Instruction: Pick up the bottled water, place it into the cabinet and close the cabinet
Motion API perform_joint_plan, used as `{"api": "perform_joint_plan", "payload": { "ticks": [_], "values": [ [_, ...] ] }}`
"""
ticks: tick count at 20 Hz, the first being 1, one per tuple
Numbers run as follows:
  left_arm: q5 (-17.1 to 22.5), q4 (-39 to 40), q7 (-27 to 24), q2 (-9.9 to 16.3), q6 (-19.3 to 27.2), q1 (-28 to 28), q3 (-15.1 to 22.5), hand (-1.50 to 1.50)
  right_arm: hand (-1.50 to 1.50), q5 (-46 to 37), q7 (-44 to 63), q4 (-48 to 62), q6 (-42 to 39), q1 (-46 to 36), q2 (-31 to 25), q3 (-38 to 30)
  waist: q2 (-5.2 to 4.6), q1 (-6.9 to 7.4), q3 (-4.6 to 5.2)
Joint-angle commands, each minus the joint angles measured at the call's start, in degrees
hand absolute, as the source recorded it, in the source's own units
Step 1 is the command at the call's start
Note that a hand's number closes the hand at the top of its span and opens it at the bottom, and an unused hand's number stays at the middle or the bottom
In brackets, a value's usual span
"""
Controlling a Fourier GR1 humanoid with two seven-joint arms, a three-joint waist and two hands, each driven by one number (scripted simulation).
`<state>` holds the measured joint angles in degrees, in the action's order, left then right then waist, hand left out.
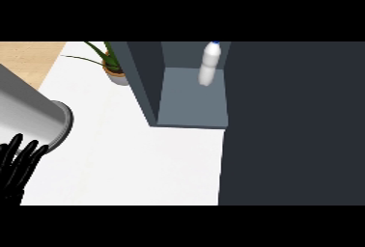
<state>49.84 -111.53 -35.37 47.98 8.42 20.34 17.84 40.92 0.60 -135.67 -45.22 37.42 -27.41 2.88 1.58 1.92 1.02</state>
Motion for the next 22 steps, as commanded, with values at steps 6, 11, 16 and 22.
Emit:
{"api": "perform_joint_plan", "payload": {
  "ticks": [6, 11, 16, 22],
  "values": [
    [3.18, 0.29, -0.72, 3.49, -4.26, 4.90, -4.62, -1.50, 1.50, -9.37, 9.15, -14.25, 5.60, -9.19, -2.46, 5.68, 0.55, 0.85, 0.33],
    [4.21, 1.28, -1.18, 5.46, -7.34, 7.33, -6.69, -1.50, 1.50, -9.58, 12.66, -11.78, 10.62, -14.39, -0.84, 12.28, 0.31, 1.18, 0.38],
    [4.90, 1.77, -2.71, 6.64, -9.64, 9.28, -9.41, -1.50, 1.50, -10.20, 16.65, -9.55, 16.89, -20.38, 1.34, 17.91, 0.56, 1.97, 0.39],
    [6.00, 2.00, -3.51, 7.46, -13.16, 11.31, -10.71, -1.50, 1.50, -10.97, 21.14, -5.40, 24.92, -31.17, 6.64, 24.48, 0.34, 3.29, 0.41]
  ]
}}
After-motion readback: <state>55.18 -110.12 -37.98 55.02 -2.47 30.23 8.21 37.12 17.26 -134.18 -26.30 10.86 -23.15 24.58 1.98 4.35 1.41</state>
